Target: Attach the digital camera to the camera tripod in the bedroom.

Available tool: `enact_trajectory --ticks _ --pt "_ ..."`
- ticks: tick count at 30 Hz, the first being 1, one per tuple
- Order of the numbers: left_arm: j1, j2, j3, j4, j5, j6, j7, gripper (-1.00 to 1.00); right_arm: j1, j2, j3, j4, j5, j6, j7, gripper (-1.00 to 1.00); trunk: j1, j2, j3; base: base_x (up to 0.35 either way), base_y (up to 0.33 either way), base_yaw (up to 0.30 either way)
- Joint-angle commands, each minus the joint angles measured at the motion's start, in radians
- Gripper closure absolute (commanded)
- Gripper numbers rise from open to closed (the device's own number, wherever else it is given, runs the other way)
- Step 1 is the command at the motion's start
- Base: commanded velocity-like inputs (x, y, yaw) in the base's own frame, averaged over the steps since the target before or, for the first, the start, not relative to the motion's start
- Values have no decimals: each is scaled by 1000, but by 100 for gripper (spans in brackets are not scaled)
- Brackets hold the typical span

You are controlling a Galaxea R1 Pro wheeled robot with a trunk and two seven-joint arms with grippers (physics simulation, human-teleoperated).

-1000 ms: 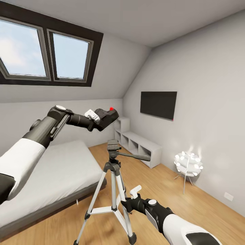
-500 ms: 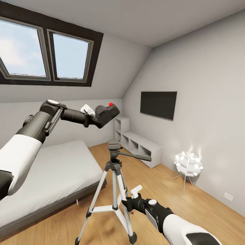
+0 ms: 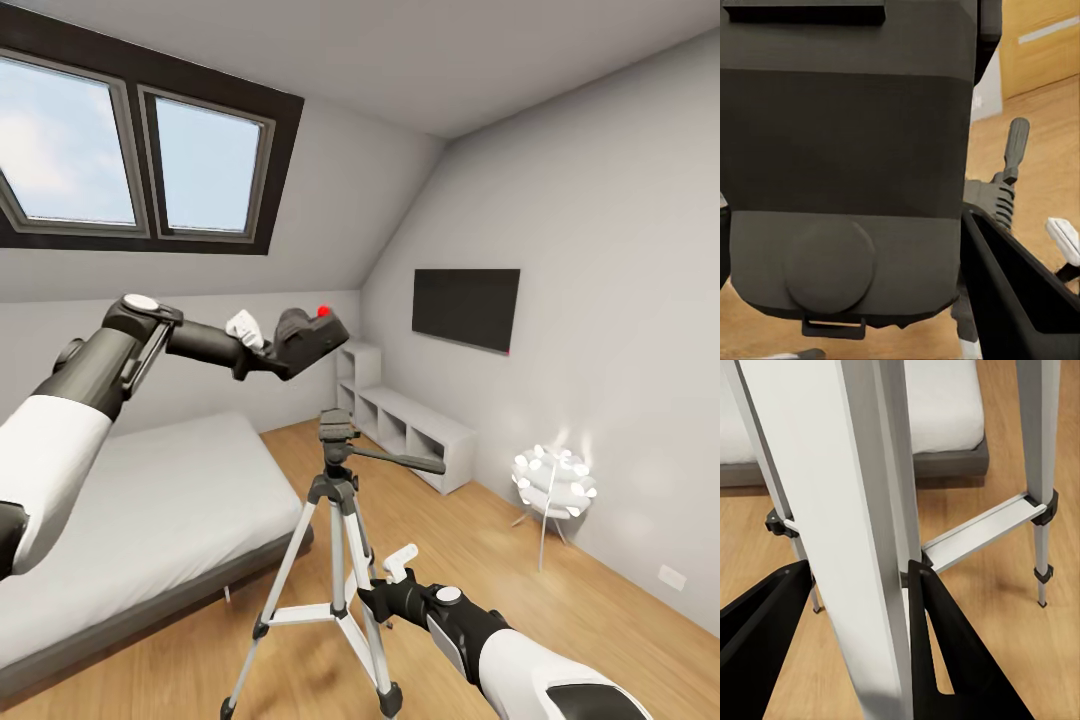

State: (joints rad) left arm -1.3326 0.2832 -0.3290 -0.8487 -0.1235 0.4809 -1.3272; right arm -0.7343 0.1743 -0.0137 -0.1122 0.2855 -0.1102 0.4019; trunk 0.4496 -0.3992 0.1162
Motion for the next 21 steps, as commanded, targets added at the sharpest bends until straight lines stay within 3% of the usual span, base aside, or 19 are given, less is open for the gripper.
enact_trajectory --ticks 1,6,16,19,20,21 --pt "0 2 -2 -4 -21 -12 -2 100 -1 0 23 -1 0 -1 -14 100 0 -1 0 0 0 0" --pt "1 -9 -7 -22 -130 -35 36 100 -1 0 24 -1 0 -1 -14 100 0 -1 0 0 0 0" --pt "1 -36 -16 -5 -189 53 49 100 -1 0 24 -1 0 -2 -12 100 0 -1 0 0 0 0" --pt "1 -38 -18 12 -284 60 8 100 -1 0 24 -1 0 -2 -12 100 0 -1 0 0 0 0" --pt "1 -40 -18 28 -362 47 -53 100 -1 0 24 -1 0 -2 -12 100 0 -1 0 0 0 0" --pt "1 -41 -18 30 -379 40 -65 100 -1 0 24 -1 0 -2 -12 100 0 -1 0 0 0 0"
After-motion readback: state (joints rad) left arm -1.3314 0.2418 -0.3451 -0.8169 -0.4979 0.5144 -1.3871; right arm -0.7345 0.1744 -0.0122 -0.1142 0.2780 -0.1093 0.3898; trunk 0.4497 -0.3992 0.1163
